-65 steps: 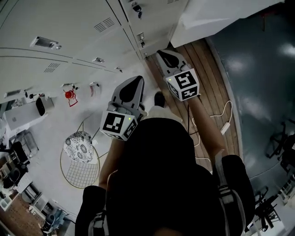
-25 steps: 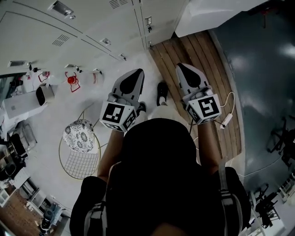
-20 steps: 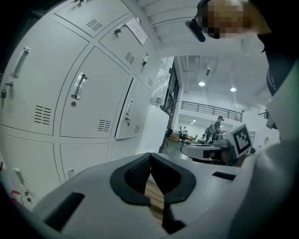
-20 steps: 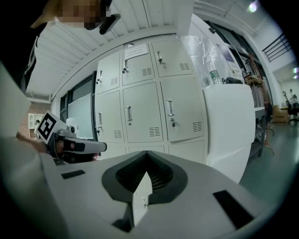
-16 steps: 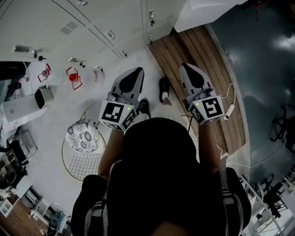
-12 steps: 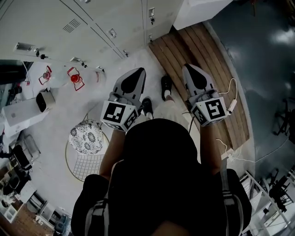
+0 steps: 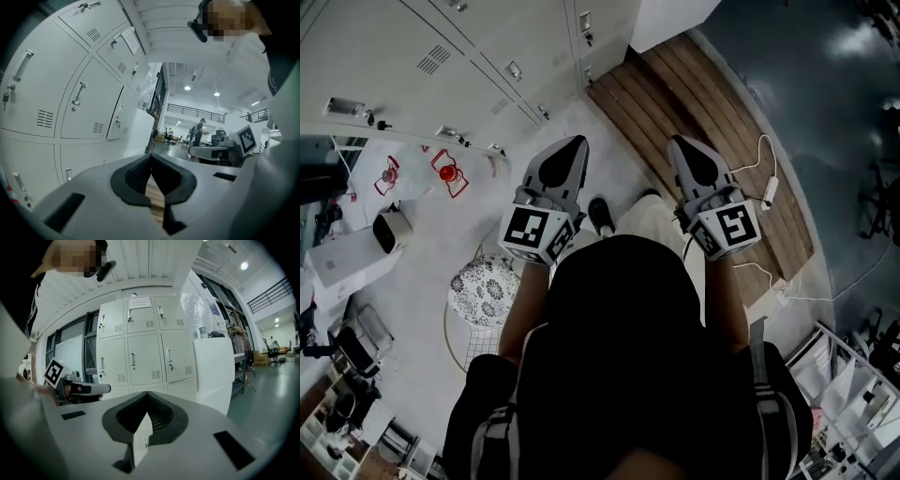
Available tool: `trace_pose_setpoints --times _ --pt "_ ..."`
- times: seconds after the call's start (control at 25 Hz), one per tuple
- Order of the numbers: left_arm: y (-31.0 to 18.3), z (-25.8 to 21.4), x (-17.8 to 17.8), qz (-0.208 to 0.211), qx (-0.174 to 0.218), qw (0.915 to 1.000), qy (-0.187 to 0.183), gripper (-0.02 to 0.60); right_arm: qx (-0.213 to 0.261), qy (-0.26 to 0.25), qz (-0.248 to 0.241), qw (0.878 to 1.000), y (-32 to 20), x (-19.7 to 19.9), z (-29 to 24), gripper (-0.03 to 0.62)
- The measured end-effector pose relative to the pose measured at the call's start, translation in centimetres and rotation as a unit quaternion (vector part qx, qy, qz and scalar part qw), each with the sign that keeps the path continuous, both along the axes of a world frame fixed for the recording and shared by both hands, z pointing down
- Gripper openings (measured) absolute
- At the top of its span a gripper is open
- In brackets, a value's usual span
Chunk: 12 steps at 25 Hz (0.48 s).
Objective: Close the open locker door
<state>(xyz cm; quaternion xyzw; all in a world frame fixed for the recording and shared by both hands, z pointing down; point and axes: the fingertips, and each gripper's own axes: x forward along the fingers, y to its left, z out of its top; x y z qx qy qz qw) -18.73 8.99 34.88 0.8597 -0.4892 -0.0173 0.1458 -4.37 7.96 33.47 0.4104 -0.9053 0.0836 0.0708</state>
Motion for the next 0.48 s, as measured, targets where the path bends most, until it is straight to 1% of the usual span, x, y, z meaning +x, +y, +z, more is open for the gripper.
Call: trace_pose_setpoints --times 0.24,0.48 --pt "0.61 -0.73 0.53 0.010 0.008 0.9999 -0.005 0.017 0.001 0.003 0.005 1.000 0.84 0.35 -0.17 0.005" --pt "0.69 -0.71 0.95 0.008 0.007 0.9999 0.000 0.017 -0.002 -0.003 -0.003 1.000 0.82 0.19 -0.30 0.005"
